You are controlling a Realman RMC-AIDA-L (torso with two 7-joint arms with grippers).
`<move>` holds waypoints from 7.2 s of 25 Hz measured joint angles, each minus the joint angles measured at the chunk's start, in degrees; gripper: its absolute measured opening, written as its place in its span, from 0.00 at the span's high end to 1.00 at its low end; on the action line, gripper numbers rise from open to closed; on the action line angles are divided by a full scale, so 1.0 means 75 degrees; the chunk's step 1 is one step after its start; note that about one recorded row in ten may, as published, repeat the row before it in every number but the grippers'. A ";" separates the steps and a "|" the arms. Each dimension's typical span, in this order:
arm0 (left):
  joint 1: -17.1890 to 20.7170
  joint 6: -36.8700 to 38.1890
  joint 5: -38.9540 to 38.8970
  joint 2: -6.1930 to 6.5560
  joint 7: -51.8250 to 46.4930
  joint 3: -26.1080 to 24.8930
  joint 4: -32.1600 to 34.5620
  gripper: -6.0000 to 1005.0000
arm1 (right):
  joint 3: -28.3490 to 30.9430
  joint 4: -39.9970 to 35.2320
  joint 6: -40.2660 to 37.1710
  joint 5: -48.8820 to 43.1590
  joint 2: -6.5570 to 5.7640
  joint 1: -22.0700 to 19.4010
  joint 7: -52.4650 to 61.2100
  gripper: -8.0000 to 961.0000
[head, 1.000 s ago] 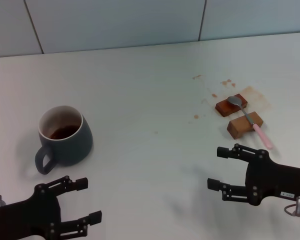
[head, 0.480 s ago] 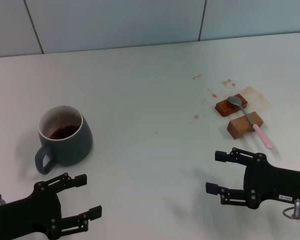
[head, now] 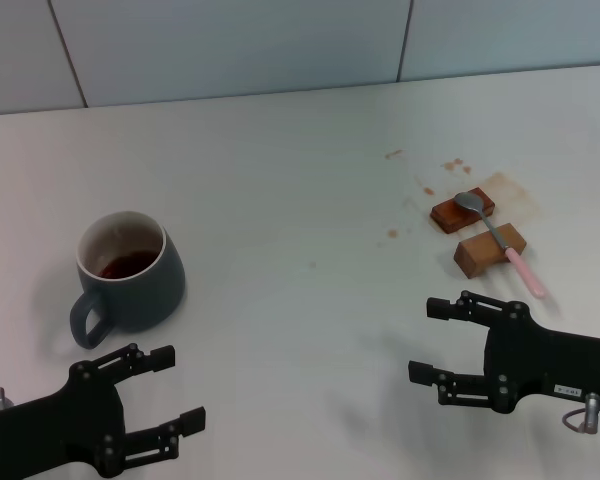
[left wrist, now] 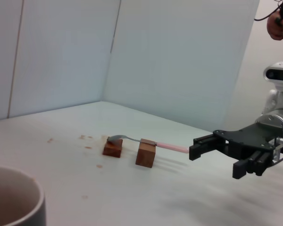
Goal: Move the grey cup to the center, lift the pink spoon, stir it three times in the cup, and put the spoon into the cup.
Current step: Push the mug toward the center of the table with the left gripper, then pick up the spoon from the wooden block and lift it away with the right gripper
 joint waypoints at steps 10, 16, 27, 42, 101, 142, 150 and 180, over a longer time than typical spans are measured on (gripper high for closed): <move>0.0010 0.0034 0.0032 0.0046 -0.0002 -0.0129 0.0028 0.30 | 0.0000 -0.0003 0.0005 0.0000 0.0000 0.0026 -0.0002 0.15; -0.0007 0.0015 0.0057 0.0033 -0.0003 -0.0128 0.0035 0.44 | 0.0000 -0.0018 0.0005 0.0000 0.0004 0.0040 -0.0003 0.15; -0.0103 0.0784 -0.0391 -0.0029 -0.0003 -0.0626 0.0066 0.87 | 0.0052 -0.0048 0.0007 0.0000 0.0021 0.0050 -0.0002 0.15; -0.0428 -0.1845 -0.2896 -0.0114 0.5549 -0.3278 -0.1388 1.00 | 0.0119 -0.0071 0.0017 0.0090 0.0061 0.0037 -0.0002 0.15; -0.3000 -0.6226 -0.2710 -0.0119 1.0157 -0.6659 -0.6544 1.00 | 0.0796 -0.0039 -0.0081 0.0105 0.0106 0.0099 -0.0096 0.15; -0.0344 0.1119 0.1381 0.1118 0.0151 -0.3828 0.0068 0.98 | 0.1090 -0.0010 -0.0277 0.0107 0.0165 0.0132 0.0093 0.15; -0.0294 0.1141 0.1440 0.0976 0.0257 -0.3798 0.0343 0.63 | 0.1115 0.0095 -0.0296 0.0107 0.0165 0.0115 0.0212 0.15; -0.0341 0.1405 0.1361 0.0955 0.0501 -0.3905 0.0452 0.15 | 0.5864 0.3201 0.0042 0.0032 0.0249 -0.1715 0.7943 0.15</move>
